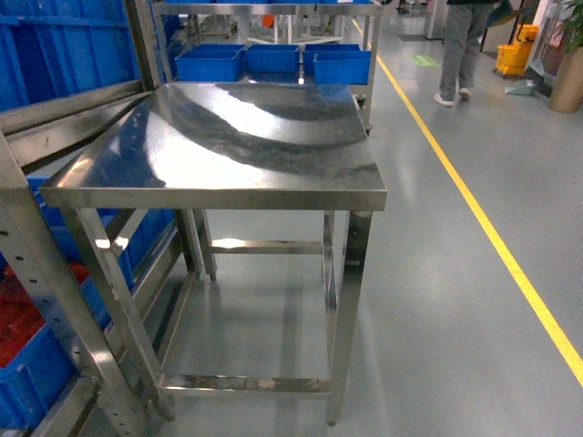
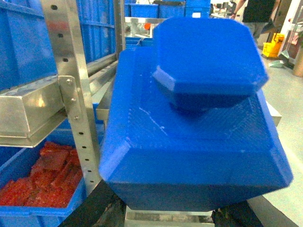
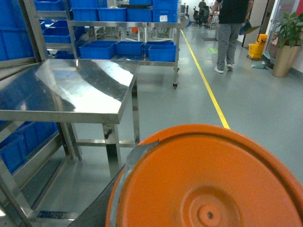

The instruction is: Sort blue parts and orange caps into right shelf containers

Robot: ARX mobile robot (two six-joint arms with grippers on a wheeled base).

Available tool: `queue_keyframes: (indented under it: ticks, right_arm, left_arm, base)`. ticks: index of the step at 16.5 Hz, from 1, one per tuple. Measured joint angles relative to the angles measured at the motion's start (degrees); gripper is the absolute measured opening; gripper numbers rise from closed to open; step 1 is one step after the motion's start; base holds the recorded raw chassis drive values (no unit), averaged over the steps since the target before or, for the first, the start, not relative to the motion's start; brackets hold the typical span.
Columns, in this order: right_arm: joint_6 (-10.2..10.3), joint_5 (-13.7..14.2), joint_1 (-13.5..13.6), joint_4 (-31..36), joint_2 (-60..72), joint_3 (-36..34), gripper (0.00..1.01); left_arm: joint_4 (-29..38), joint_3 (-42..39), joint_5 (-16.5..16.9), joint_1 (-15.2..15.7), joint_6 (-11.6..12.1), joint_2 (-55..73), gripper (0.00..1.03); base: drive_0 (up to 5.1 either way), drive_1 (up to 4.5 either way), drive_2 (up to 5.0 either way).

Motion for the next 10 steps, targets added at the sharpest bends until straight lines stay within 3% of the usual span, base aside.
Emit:
queue_keyframes:
  ticks: [10]
  right_arm:
    - [0.0,0.0,0.0,0.1,0.0,0.0,0.43]
  left_arm:
    - [0.3,0.0,0.0,0.0,0.0,0.0,0.40]
  base:
    - [-4.8,1.56,3.4]
